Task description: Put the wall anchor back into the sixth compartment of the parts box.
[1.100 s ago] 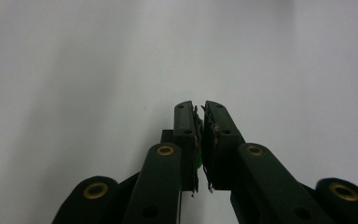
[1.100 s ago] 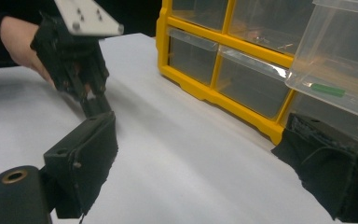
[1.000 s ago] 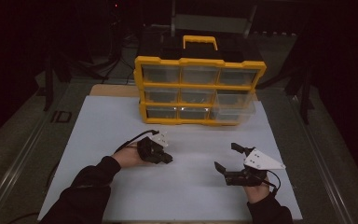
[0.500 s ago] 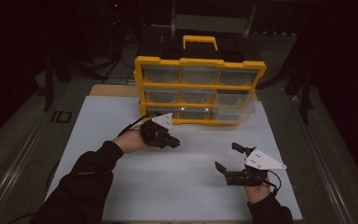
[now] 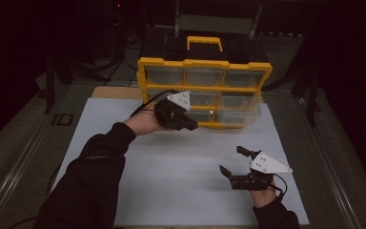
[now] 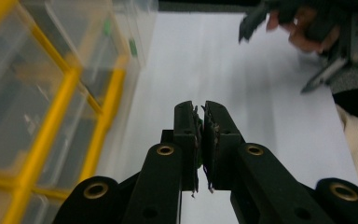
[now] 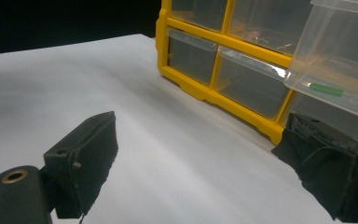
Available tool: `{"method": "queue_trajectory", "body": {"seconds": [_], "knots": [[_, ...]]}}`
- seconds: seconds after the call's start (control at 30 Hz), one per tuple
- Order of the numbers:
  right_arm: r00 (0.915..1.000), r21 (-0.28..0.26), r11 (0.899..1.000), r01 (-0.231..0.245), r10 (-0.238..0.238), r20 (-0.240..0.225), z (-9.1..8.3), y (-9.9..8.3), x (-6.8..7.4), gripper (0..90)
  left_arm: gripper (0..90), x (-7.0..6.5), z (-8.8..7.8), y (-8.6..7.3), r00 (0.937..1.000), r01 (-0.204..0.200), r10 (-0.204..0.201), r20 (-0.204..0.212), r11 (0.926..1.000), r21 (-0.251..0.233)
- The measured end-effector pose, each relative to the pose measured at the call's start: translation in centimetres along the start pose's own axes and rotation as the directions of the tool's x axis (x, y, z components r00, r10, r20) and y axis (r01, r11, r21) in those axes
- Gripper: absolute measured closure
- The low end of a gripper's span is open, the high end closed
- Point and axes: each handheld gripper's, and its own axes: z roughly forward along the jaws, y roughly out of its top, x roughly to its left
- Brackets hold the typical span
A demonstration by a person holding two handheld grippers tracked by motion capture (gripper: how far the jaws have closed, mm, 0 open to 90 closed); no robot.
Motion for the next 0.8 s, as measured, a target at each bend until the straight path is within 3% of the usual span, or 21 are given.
{"method": "queue_trajectory", "body": {"seconds": [0.43,0.8], "knots": [[1.0000,-0.002,1.000,-0.002,0.002,-0.001,0.0,0.0,-0.1,10.7,82.9,2.0,0.2,5.6,0.9994,-0.024,0.023,-0.024,0.9987,-0.045],[1.0000,-0.005,1.000,0.000,0.000,-0.003,0.0,0.0,-0.1,10.7,82.9,2.9,1.6,9.3,0.9998,-0.004,0.001,-0.022,0.9949,-0.101]]}}
